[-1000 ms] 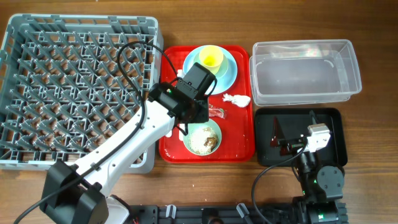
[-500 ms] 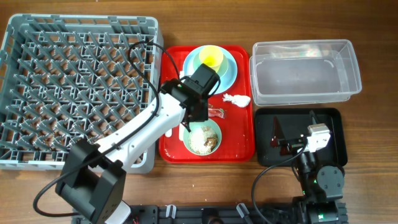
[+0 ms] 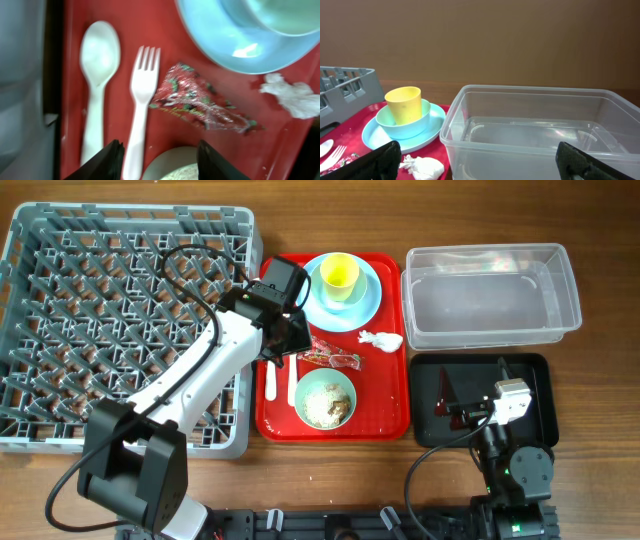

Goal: Sort waste into correct bins and load items into the dishwasher rack
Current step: 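Reach the left gripper over the red tray to the white fork, then grasp the white fork with the left gripper and lift, then move the fork over the dish rack and release it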

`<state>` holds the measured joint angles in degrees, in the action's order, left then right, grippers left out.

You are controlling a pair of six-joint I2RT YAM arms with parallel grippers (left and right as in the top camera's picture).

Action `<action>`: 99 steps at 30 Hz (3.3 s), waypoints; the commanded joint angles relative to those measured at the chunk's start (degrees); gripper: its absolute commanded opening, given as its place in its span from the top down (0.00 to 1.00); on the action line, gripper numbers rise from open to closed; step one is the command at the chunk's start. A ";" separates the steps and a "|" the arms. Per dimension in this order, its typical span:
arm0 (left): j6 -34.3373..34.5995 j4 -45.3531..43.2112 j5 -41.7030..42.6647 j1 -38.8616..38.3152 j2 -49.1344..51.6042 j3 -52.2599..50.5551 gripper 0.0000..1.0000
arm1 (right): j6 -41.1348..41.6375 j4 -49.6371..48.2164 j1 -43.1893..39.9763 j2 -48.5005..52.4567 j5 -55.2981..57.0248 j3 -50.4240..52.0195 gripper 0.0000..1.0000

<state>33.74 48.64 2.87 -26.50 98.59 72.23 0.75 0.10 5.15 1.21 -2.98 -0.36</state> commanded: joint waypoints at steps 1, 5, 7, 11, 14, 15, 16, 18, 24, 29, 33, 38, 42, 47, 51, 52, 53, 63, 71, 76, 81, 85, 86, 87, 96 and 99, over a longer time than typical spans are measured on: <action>1.68 1.75 -2.69 -0.17 1.03 -0.13 0.83 | -0.37 -0.17 -0.28 -0.24 -0.28 0.07 0.00; 4.63 -0.26 -3.63 -4.04 2.84 -3.93 0.84 | -0.37 -0.17 -0.28 -0.24 -0.28 0.07 0.00; 7.61 -0.68 -7.91 -5.31 3.48 -5.33 0.76 | -0.35 -0.17 -0.28 -0.24 -0.31 0.07 0.00; 7.69 -2.86 -8.76 -5.53 3.54 -6.82 0.64 | -0.37 -0.17 -0.28 -0.24 -0.31 0.07 0.00; 7.69 -4.92 -8.79 -5.53 3.54 -8.52 0.62 | -0.39 -0.17 -0.28 -0.24 -0.31 0.07 0.00; 7.67 -6.38 -8.76 -5.55 3.54 -9.31 0.62 | -0.37 -0.17 -0.28 -0.24 -0.31 0.07 0.00; 7.67 -8.31 -8.76 -5.55 3.54 -10.43 0.60 | -0.37 -0.17 -0.28 -0.24 -0.28 0.07 0.00; 7.67 -10.73 -8.76 -5.55 3.54 -12.09 0.60 | -0.37 -0.17 -0.28 -0.24 -0.31 0.07 0.00; 7.65 -14.64 -8.76 -5.55 3.54 -14.12 0.64 | -0.37 -0.17 -0.28 -0.24 -0.28 0.07 0.00; 7.43 -17.46 -8.76 -5.55 3.54 -16.09 0.75 | -0.37 -0.17 -0.28 -0.24 -0.28 0.07 0.00; 6.29 -17.90 -8.79 -5.53 3.37 -16.04 0.96 | -0.37 -0.17 -0.28 -0.24 -0.31 0.07 0.00; 2.58 -17.51 -8.98 -5.49 0.96 -13.00 0.96 | -0.39 -0.17 -0.28 -0.24 -0.31 0.07 0.00; 0.76 -14.97 -10.54 -5.49 -3.78 -9.62 0.96 | -0.37 -0.15 -0.28 -0.24 -0.28 0.07 0.00; -0.92 -7.08 -16.63 -5.46 -12.24 -4.59 0.96 | -0.37 -0.17 -0.28 -0.24 -0.28 0.07 0.00; -2.03 -4.15 -19.08 -3.37 -18.29 -3.93 0.96 | -0.37 -0.17 -0.28 -0.24 -0.31 0.07 0.00; -2.05 -2.97 -19.23 -1.44 -20.02 -3.93 0.96 | -0.37 -0.17 -0.28 -0.24 -0.28 0.07 0.00; -2.05 -2.12 -19.23 0.02 -20.94 -3.93 0.96 | -0.37 -0.17 -0.28 -0.24 -0.31 0.07 0.00; -4.66 6.47 -18.73 12.96 -23.65 -3.93 0.96 | -0.37 -0.17 -0.28 -0.24 -0.31 0.07 0.00; -5.05 6.62 -18.80 12.96 -23.65 -3.93 0.96 | -0.37 -0.17 -0.28 -0.24 -0.28 0.07 0.00; -5.07 6.99 -18.80 12.96 -23.65 -3.93 0.96 | -0.37 -0.17 -0.28 -0.24 -0.28 0.07 0.00; -9.64 6.97 -18.60 12.96 -23.65 -3.93 0.96 | -0.37 -0.17 -0.28 -0.24 -0.31 0.07 0.00; -12.37 7.61 -18.60 12.96 -23.65 -3.96 0.96 | -0.37 -0.17 -0.28 -0.24 -0.28 0.07 0.01; -12.39 7.80 -18.62 12.96 -23.56 -3.96 0.96 | -0.37 -0.17 -0.28 -0.24 -0.31 0.07 0.00; -12.72 7.74 -18.86 12.96 -23.47 -3.96 0.96 | -0.37 -0.17 -0.28 -0.24 -0.28 0.07 0.00; -20.20 1.84 -19.32 12.59 -14.58 -3.98 0.96 | -0.35 -0.17 -0.28 -0.24 -0.31 0.07 0.00; -22.82 -0.52 -25.64 12.59 -10.64 -3.98 0.96 | -0.37 -0.17 -0.28 -0.24 -0.28 0.07 0.00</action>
<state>14.59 49.80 -17.54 -13.80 85.01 67.48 0.75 0.10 5.15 1.21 -2.98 -0.36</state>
